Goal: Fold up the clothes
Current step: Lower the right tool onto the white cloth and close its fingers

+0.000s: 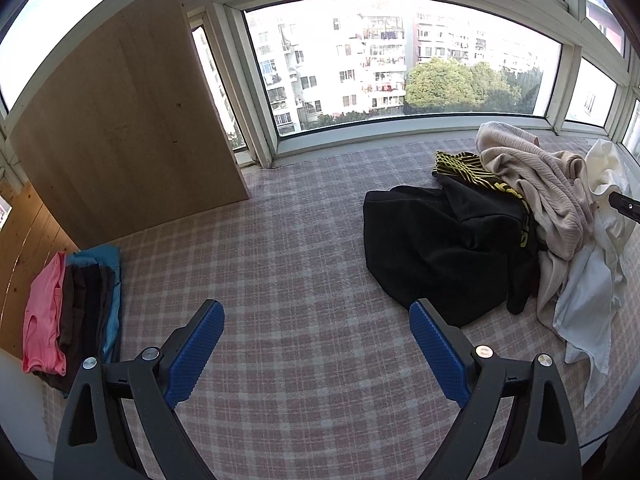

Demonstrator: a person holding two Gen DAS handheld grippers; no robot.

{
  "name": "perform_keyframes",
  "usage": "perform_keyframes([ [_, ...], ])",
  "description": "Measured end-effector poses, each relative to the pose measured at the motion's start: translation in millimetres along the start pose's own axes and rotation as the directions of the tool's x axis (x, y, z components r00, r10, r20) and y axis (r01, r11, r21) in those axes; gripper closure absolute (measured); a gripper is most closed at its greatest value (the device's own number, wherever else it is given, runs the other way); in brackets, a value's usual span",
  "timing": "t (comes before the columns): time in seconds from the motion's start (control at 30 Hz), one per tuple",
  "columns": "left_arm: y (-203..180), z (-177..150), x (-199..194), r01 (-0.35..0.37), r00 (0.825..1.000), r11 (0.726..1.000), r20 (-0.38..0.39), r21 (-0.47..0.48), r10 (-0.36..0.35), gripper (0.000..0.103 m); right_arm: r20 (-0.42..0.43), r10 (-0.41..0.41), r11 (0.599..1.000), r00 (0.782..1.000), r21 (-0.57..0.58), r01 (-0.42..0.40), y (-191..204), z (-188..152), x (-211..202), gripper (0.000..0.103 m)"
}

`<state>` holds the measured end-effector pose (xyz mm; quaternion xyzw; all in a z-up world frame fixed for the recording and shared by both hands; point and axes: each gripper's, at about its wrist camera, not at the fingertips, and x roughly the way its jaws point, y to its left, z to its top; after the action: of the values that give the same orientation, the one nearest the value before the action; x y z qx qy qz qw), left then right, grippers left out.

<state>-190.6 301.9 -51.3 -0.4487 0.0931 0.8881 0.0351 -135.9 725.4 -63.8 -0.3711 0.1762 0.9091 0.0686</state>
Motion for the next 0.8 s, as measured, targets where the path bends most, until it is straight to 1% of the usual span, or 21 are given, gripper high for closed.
perform_keyframes([
  [0.03,-1,0,1,0.003,1.0,1.0,-0.002,0.002,-0.003,0.009,0.016,-0.041,0.999,0.999,0.024,0.04,-11,2,-9,0.029],
  [0.1,-2,0,4,0.008,1.0,1.0,-0.007,0.006,-0.008,0.009,0.03,-0.113,0.993,0.993,0.048,0.111,-29,4,-18,0.029],
  [0.17,-6,-1,6,0.015,1.0,1.0,-0.013,0.013,-0.015,0.009,0.014,-0.153,0.986,0.988,0.072,0.152,-38,6,-21,0.029],
  [0.27,-10,-1,4,0.022,1.0,0.999,-0.013,0.031,-0.021,0.009,0.052,-0.099,0.992,0.994,0.082,0.094,-38,6,-34,0.029],
  [0.33,-9,-2,-1,0.01,1.0,0.999,0.005,0.04,-0.011,0.009,0.033,-0.086,0.993,0.996,0.086,0.083,-36,6,-33,0.028],
  [0.37,-7,-3,-3,0.001,1.0,0.999,0.014,0.043,-0.002,0.009,0.017,-0.072,0.993,0.997,0.093,0.07,-35,6,-30,0.028],
  [0.43,-3,-4,-4,-0.015,1.0,0.999,0.021,0.035,0.014,0.009,-0.055,0.015,0.99,0.998,0.144,-0.007,-33,3,-10,0.028],
  [0.5,2,-5,-2,-0.009,1.0,1.0,0.008,0.014,0.008,0.009,-0.099,0.044,0.983,0.994,0.182,-0.025,-25,-5,5,0.028],
  [0.53,4,-6,-1,-0.007,1.0,1.0,0.003,0.004,0.007,0.009,-0.115,0.052,0.984,0.992,0.175,-0.031,-18,-9,12,0.028],
  [0.6,6,-8,-3,-0.012,1.0,1.0,0.006,0.003,0.012,0.009,-0.126,0.05,0.99,0.991,0.14,-0.032,0,-15,22,0.028],
  [0.67,8,-11,-4,-0.018,1.0,1.0,0.007,0.002,0.018,0.009,-0.118,-0.007,0.995,0.993,0.095,0.018,14,-11,33,0.028],
  [0.77,10,-13,-2,-0.029,1.0,1.0,-0.002,0.004,0.029,0.009,-0.098,-0.052,0.993,0.994,0.097,0.061,23,3,43,0.028],
  [0.8,11,-13,-2,-0.03,1.0,1.0,-0.003,-0.001,0.03,0.009,-0.09,-0.105,0.99,0.99,0.085,0.113,25,10,47,0.028],
])
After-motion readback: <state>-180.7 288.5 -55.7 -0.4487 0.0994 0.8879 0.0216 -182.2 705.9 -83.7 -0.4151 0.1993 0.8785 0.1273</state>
